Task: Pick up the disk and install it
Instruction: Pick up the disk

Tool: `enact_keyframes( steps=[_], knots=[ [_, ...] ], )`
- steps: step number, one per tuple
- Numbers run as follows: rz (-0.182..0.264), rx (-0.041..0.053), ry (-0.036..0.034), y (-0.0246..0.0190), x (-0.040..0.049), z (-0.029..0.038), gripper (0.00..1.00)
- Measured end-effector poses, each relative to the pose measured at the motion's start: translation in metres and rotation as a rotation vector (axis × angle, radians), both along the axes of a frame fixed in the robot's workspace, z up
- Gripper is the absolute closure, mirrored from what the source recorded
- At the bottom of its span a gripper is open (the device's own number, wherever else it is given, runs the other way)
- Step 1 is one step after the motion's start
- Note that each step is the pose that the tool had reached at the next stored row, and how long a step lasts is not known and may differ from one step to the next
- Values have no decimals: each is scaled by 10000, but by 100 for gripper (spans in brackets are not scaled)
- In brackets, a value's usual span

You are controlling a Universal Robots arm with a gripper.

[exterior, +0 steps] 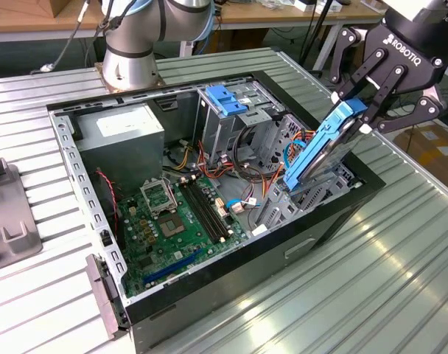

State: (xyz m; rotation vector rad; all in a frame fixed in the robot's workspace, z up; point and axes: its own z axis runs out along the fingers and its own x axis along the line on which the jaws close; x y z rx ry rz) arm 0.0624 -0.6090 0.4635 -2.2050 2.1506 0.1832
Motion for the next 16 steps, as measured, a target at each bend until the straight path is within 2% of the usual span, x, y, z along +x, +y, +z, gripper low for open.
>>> enact_keyframes(
  steps=[6, 10, 16],
  knots=[
    [-233, -1, 0, 1, 39, -38, 63],
    [-264, -23, 0, 39, 41, -69, 63],
    [-297, -50, -1, 52, 41, -111, 63]
  ],
)
